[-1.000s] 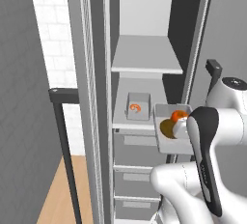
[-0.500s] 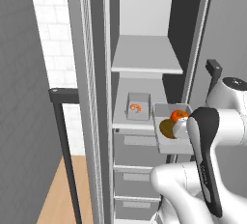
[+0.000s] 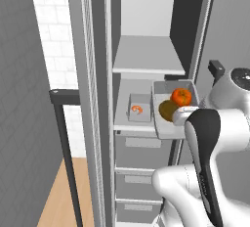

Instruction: Take the meat container that has the shrimp and place it on the second highest rack of the freezer. Then take the vegetable container that has the avocado and squash and place it on the highest rack of the freezer.

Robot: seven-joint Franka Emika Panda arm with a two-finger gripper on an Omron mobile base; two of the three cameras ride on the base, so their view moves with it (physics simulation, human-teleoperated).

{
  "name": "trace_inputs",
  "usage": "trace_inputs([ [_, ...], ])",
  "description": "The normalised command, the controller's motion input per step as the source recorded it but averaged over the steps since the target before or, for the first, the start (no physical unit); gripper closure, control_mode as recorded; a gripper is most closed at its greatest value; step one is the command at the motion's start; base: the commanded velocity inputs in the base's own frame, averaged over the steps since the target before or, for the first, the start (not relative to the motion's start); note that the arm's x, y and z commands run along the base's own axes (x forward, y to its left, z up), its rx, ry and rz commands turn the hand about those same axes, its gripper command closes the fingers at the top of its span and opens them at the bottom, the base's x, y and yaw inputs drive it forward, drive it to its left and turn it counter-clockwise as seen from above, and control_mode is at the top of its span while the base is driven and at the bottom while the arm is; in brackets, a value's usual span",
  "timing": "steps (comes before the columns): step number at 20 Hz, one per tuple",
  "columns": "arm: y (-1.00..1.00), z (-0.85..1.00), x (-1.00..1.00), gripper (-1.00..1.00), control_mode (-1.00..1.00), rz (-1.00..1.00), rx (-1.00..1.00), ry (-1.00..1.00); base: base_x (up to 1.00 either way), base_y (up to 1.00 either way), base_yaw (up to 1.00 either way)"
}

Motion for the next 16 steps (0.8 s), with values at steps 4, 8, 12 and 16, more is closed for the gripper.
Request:
trace_inputs([
  [4, 0.0, 0.62, 0.12, 1.0, -1.0, 0.0, 0.06, -0.16, 0.0, 0.0, 0.0],
  [8, 0.06, 0.54, 0.57, 1.0, -1.0, -0.05, 0.11, -0.07, 0.0, 0.0, 0.0],
  [12, 0.17, 0.75, 0.83, 1.0, -1.0, -0.11, 0.02, -0.01, 0.0, 0.0, 0.0],
  [16, 0.16, 0.66, 0.99, 1.0, -1.0, -0.11, 0.0, 0.01, 0.0, 0.0, 0.0],
])
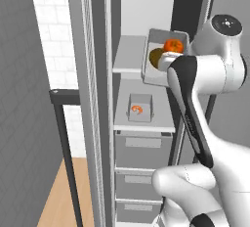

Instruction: Take the meat container that has the shrimp and place it on the second highest rack of the freezer. Then take the vegetable container that has the avocado and squash and place it on the highest rack of the freezer.

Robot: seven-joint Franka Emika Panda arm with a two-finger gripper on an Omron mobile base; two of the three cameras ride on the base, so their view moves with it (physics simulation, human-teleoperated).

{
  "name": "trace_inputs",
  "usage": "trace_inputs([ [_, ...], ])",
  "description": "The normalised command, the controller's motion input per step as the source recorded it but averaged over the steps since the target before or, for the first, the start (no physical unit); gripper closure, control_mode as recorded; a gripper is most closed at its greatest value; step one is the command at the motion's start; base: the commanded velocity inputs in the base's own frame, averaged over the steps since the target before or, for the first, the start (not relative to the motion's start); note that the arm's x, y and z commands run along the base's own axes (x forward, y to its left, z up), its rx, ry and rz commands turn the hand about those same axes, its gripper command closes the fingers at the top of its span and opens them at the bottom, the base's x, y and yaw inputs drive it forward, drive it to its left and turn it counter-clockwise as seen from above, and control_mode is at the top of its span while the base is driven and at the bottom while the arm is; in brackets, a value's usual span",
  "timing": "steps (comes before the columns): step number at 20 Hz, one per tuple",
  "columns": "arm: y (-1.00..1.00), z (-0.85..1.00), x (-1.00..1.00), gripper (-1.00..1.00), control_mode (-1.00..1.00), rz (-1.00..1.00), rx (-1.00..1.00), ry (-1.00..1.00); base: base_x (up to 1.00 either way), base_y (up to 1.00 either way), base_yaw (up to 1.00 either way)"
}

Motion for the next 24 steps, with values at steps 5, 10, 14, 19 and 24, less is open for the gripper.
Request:
trace_inputs([
  [5, 0.15, 0.21, 1.0, 1.0, -1.0, -0.11, 0.0, 0.04, 0.0, 0.0, 0.0],
  [10, -0.08, -0.37, 0.93, 1.0, -1.0, -0.16, 0.0, 0.05, 0.0, 0.0, 0.0],
  [14, -0.02, -0.32, 0.94, 1.0, -1.0, -0.16, 0.0, 0.04, 0.0, 0.0, 0.0],
  [19, 0.0, -0.62, 0.83, 1.0, -1.0, -0.12, 0.0, 0.0, 0.0, 0.0, 0.0],
  [24, 0.0, -0.14, 0.57, 1.0, -1.0, -0.09, 0.0, 0.03, 0.0, 0.0, 0.0],
])
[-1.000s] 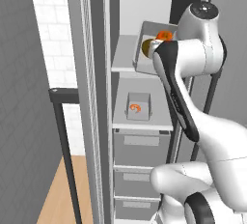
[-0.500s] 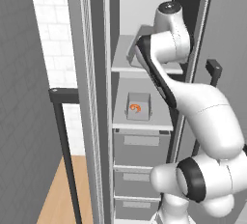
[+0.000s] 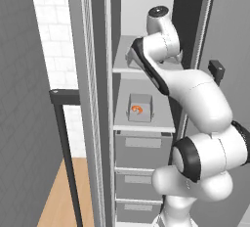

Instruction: Take the meat container that has the shrimp and place it on the second highest rack of the freezer. Then take the vegetable container that has the avocado and squash and place it on the highest rack of the freezer.

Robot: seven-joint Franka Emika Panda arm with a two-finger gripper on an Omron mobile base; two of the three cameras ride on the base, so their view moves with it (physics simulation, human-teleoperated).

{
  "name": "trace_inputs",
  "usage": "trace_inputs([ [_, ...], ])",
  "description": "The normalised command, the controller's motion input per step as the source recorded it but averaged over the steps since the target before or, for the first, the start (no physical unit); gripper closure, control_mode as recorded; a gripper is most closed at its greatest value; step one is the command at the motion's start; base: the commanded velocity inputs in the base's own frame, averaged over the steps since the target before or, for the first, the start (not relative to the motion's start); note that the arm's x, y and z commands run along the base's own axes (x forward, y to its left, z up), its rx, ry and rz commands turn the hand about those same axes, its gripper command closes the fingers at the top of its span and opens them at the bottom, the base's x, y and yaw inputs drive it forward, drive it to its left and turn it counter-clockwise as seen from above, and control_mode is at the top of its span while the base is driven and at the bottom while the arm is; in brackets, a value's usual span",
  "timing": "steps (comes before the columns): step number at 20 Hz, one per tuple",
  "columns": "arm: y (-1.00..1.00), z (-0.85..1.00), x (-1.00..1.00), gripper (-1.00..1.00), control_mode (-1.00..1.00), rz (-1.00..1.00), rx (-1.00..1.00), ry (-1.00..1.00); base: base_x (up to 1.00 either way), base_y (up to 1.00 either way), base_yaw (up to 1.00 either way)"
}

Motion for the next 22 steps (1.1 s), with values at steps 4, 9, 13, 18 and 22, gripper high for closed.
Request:
trace_inputs([
  [4, 0.0, 0.01, 0.55, 1.0, -1.0, -0.07, 0.0, 0.03, 0.0, 0.0, 0.0],
  [9, -0.04, -0.02, 0.6, 1.0, -1.0, -0.1, 0.0, 0.0, 0.0, 0.0, 0.0],
  [13, -0.16, -0.26, 0.48, 1.0, -1.0, -0.1, 0.0, 0.0, 0.0, 0.0, 0.0],
  [18, 0.0, 0.0, 0.01, -1.0, -1.0, 0.0, 0.0, 0.0, 0.0, 0.0, 0.0],
  [22, 0.0, 0.0, 0.01, -1.0, -1.0, 0.0, -0.01, 0.0, 0.0, 0.0, 0.0],
])
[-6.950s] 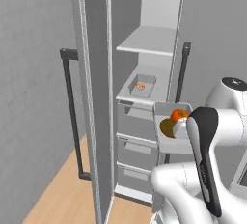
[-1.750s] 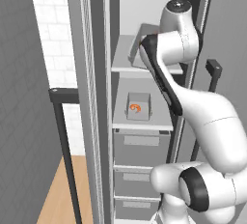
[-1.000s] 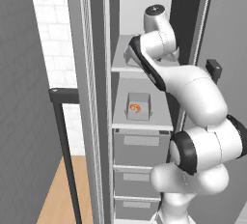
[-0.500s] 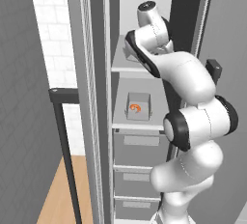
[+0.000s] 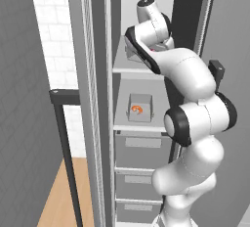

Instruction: Take the meat container that has the shrimp and place it on the second highest rack of the freezer. Then take the vegetable container that has the avocado and squash and place it on the highest rack of the freezer.

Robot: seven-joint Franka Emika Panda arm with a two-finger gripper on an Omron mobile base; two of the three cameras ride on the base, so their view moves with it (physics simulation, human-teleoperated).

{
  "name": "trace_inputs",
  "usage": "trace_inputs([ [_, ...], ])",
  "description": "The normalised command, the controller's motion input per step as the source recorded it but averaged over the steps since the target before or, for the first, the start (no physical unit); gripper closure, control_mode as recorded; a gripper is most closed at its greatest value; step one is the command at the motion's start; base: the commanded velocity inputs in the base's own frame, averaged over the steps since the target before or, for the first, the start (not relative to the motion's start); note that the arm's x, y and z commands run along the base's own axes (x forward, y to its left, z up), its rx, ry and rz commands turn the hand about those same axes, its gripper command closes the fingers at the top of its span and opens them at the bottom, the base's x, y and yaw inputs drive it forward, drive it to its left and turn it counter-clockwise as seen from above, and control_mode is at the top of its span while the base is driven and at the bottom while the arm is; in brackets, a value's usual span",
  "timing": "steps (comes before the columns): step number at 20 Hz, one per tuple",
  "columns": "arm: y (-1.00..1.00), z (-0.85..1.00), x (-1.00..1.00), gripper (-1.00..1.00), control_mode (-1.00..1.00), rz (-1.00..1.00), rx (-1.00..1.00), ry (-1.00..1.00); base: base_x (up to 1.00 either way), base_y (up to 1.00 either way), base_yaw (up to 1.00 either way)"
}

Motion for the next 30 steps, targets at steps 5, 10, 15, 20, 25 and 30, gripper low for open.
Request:
trace_inputs([
  [5, 0.0, 0.1, -0.17, -1.0, -1.0, 0.0, -0.04, -0.02, 0.0, 0.0, 0.0],
  [10, -0.01, 0.02, -0.98, -1.0, -1.0, 0.02, 0.0, -0.14, 0.0, 0.0, 0.0],
  [15, -0.13, 0.01, -1.0, -1.0, -1.0, 0.03, 0.0, -0.25, 0.0, 0.0, 0.0],
  [20, -0.21, 0.01, -1.0, -1.0, -1.0, 0.03, 0.0, -0.2, 0.0, 0.0, 0.0],
  [25, -0.19, 0.0, -1.0, -1.0, -1.0, 0.07, 0.04, -0.1, 0.0, 0.0, 0.0],
  [30, 0.08, 0.1, -0.88, -1.0, -1.0, 0.16, 0.0, -0.04, 0.0, 0.0, 0.0],
])
